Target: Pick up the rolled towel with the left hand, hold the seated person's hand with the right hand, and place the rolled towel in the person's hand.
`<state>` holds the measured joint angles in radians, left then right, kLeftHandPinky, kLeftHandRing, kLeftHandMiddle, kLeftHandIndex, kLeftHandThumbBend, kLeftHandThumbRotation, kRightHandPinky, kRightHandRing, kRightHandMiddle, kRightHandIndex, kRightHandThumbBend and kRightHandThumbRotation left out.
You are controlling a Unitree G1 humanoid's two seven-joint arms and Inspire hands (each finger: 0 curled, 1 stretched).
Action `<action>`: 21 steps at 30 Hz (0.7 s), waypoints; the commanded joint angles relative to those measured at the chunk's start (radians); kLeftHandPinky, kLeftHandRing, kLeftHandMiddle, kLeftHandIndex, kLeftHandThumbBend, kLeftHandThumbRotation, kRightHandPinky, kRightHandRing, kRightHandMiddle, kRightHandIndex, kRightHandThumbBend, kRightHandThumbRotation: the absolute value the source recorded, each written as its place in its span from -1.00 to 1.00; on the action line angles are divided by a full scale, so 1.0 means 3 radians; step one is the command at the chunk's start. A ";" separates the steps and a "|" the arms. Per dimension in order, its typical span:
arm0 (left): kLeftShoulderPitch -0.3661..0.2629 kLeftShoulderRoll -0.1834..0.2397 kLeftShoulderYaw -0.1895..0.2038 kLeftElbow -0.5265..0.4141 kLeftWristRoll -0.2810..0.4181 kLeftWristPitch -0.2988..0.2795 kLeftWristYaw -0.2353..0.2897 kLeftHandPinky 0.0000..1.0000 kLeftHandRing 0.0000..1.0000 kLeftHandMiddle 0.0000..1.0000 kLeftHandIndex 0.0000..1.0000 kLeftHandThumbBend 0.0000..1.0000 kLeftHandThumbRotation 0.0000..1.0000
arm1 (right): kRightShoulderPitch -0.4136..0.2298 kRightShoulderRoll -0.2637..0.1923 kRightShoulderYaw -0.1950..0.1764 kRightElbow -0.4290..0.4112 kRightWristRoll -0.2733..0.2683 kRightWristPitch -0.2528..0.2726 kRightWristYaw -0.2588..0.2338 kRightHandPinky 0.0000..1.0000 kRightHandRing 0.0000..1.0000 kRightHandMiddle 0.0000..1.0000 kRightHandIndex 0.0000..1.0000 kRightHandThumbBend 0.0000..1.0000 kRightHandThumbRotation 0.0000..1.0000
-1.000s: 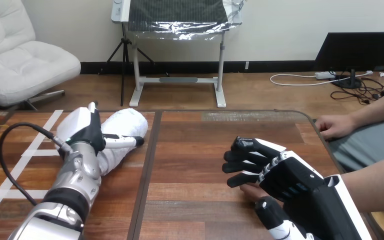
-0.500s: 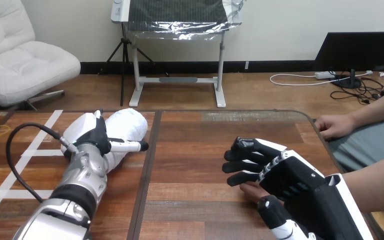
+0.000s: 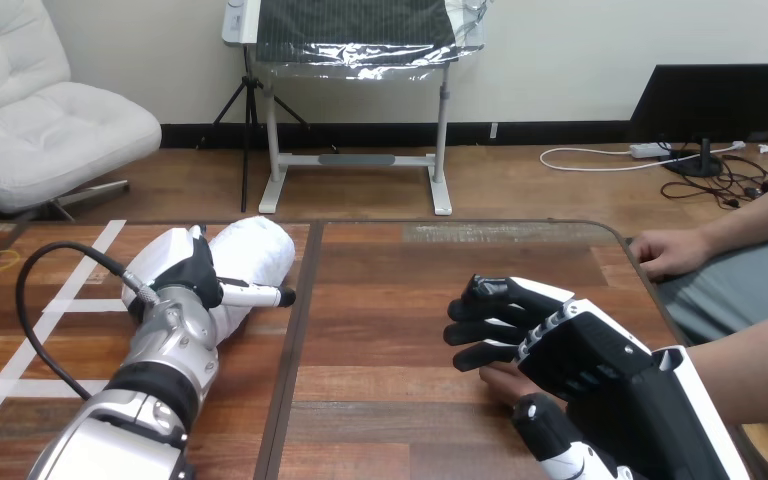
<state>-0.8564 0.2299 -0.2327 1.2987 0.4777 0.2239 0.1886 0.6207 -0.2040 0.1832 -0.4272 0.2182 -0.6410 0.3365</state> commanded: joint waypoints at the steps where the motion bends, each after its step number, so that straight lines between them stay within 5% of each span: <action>1: -0.0278 -0.0049 -0.0088 0.0029 0.0062 0.0058 0.0085 1.00 0.97 0.98 0.92 0.92 -0.26 | -0.0120 -0.0013 -0.0031 -0.0173 0.0070 -0.0062 0.0013 0.24 0.39 0.47 0.48 0.11 0.06; 21: -0.0249 -0.0135 -0.0305 0.0063 0.0248 0.0251 0.0519 0.13 0.48 0.67 0.68 0.80 -0.90 | -0.0069 -0.0015 -0.0025 -0.0222 0.0188 -0.0058 0.0065 0.31 0.41 0.48 0.48 0.11 -0.06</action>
<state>-0.8612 0.1908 -0.2997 1.3134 0.5251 0.2962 0.3008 0.6218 -0.2049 0.1827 -0.4309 0.2552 -0.6411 0.3545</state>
